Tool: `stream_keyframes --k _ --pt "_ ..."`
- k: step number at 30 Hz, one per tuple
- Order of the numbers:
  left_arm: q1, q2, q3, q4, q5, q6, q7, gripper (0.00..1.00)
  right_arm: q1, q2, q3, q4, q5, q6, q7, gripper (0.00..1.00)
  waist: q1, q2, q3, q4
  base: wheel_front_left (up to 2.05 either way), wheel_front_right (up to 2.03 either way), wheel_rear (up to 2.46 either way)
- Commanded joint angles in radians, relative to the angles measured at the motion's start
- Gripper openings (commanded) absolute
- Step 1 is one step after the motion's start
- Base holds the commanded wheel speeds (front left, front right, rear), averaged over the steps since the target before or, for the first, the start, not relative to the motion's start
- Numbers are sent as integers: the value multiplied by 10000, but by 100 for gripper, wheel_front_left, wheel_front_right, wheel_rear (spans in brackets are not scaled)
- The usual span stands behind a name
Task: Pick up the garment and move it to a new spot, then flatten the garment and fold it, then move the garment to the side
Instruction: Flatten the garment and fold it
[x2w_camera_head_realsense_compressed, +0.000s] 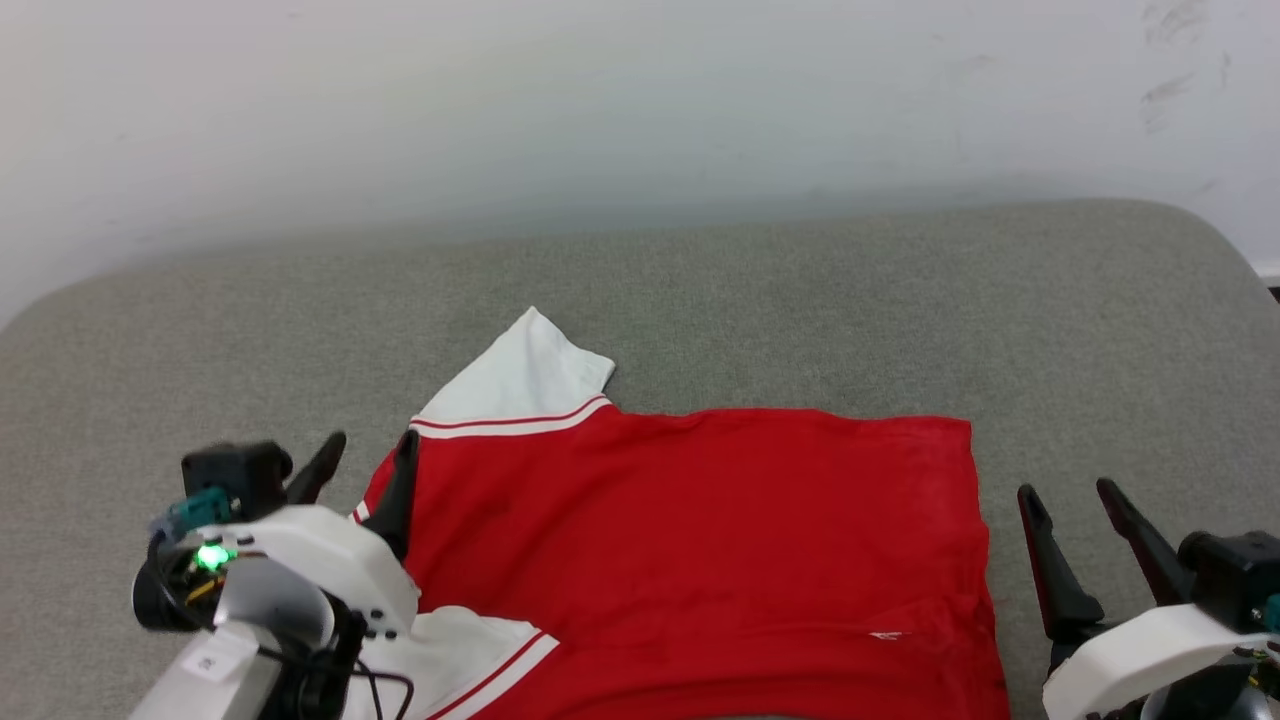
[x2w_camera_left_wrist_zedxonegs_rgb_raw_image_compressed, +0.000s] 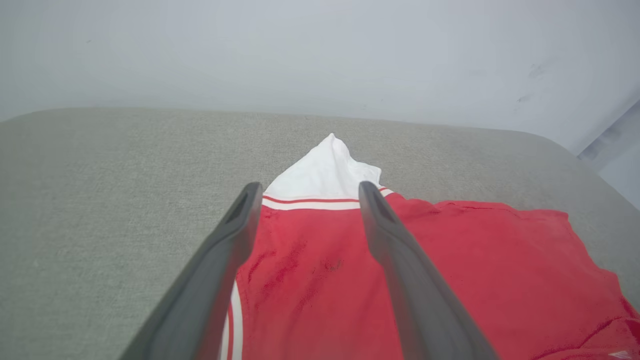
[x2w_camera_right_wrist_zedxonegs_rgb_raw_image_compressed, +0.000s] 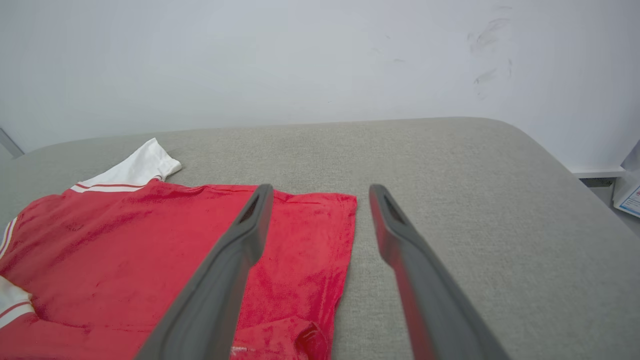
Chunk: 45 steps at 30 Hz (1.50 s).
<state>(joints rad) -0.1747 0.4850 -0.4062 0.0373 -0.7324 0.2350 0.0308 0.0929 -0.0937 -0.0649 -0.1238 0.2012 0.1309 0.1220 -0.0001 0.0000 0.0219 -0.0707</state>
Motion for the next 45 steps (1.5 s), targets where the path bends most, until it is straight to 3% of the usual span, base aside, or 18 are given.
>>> stream_keyframes --k 1,7,12,18,22,30,36,37,39,45 --pt "-655 -100 53 212 41 -162 -91 100 -282 50 70 -248 -78 -5 -56 100 1 0 458 -221 0 0 0" --pt "-2441 -181 81 1124 24 -647 192 100 -970 87 307 -739 -88 -5 -200 100 1 0 1484 -675 0 0 0" --pt "-4208 -12 -152 2293 -89 -1360 1137 100 -1616 147 502 -981 -100 -5 -369 100 1 0 2395 -1117 0 0 0" --pt "-6091 317 -582 3845 -610 -2429 3508 100 -2100 227 735 -866 -7 -5 -505 100 1 0 3050 -1620 0 0 0" --pt "-7106 589 -832 4702 -904 -2856 5211 100 -2299 303 897 -671 131 -5 -635 100 1 0 3423 -2000 0 0 0" --pt "-8370 1171 -1302 5784 -769 -2886 7449 100 -2603 424 994 -81 540 -5 -955 100 1 0 4224 -2614 0 0 0" --pt "-8368 1169 -1631 6594 -908 -2633 8854 100 -2794 447 1036 375 880 -5 -1121 100 1 0 4544 -2818 0 0 0" --pt "-8292 1130 -1691 6720 -969 -2571 9137 72 -2843 446 1036 437 928 -5 -1127 100 1 0 4560 -2828 0 0 0" --pt "-8168 1097 -1790 6825 -1011 -2540 9423 0 -2899 449 1039 543 1020 -5 -1089 100 1 0 4598 -2839 0 0 0" --pt "-8279 1007 -1729 6646 -872 -2605 8751 0 -3278 446 1062 1029 1596 -5 -636 100 1 0 4501 -2697 0 0 0"
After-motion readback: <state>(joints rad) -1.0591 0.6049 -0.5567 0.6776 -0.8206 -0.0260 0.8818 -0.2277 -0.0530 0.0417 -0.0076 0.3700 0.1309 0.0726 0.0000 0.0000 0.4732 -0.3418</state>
